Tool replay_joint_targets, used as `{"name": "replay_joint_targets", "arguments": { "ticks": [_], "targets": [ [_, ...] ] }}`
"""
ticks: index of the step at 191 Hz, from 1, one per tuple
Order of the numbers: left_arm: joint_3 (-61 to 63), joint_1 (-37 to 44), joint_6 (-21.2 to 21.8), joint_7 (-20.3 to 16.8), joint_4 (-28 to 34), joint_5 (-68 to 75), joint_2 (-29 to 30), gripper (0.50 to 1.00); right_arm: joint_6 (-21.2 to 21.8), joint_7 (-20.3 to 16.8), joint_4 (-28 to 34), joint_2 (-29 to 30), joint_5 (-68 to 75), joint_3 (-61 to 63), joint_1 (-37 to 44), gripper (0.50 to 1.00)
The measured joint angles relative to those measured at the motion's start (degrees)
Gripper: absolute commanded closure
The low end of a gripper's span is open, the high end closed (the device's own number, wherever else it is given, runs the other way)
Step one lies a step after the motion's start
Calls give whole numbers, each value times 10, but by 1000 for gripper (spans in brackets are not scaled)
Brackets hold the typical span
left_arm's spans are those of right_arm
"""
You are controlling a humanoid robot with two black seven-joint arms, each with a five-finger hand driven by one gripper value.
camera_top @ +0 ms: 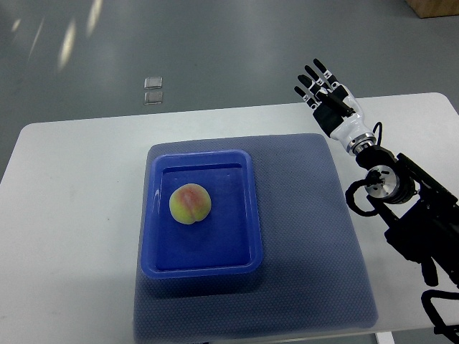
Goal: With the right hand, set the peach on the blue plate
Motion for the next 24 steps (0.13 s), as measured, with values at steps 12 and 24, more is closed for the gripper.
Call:
{"name": "replay_joint_targets", "arguments": {
  "ticks": [12, 24],
  "targets": [
    [0, 0, 0, 0, 0, 0, 0, 500, 5, 6, -3, 4, 20, 0, -3, 570],
    [0, 0, 0, 0, 1, 0, 0, 500, 10, 9, -4, 7, 30, 0, -8, 570]
  ]
}}
